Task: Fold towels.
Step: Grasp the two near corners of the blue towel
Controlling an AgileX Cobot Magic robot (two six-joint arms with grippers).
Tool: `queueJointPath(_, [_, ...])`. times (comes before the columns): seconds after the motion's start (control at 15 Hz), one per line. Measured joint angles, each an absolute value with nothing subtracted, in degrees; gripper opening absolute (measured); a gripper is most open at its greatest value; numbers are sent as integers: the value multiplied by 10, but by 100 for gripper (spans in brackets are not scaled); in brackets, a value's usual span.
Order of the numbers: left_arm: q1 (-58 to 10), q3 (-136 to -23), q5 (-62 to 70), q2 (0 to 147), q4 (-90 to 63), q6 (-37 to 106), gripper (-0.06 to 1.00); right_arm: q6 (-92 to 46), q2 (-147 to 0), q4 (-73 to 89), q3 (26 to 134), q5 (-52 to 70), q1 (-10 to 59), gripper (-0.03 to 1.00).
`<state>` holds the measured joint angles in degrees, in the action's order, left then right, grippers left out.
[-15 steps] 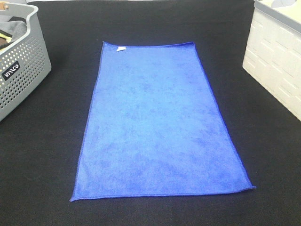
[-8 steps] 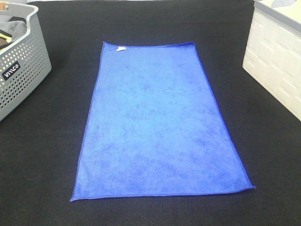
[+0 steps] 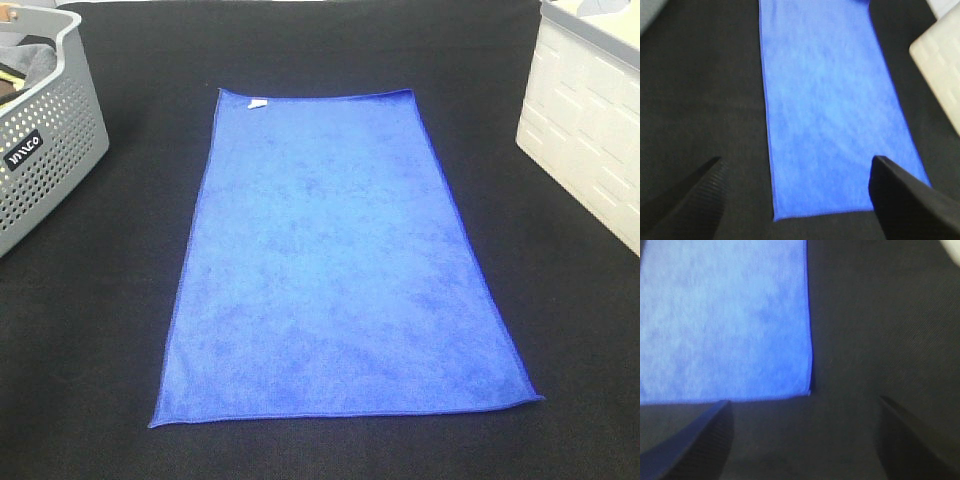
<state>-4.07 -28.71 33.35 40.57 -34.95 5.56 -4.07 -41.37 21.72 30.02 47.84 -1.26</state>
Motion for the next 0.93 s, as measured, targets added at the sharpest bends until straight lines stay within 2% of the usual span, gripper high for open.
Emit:
queueJointPath(0.47, [-41, -287, 329, 732, -627, 351, 74, -162, -678, 321, 301, 377, -13, 70])
queueJointPath(0.6, [-41, -287, 328, 771, -673, 402, 74, -198, -711, 355, 301, 365, -13, 70])
queueJointPath(0.93, [-41, -288, 327, 966, -889, 649, 74, -399, -867, 532, 302, 328, -13, 70])
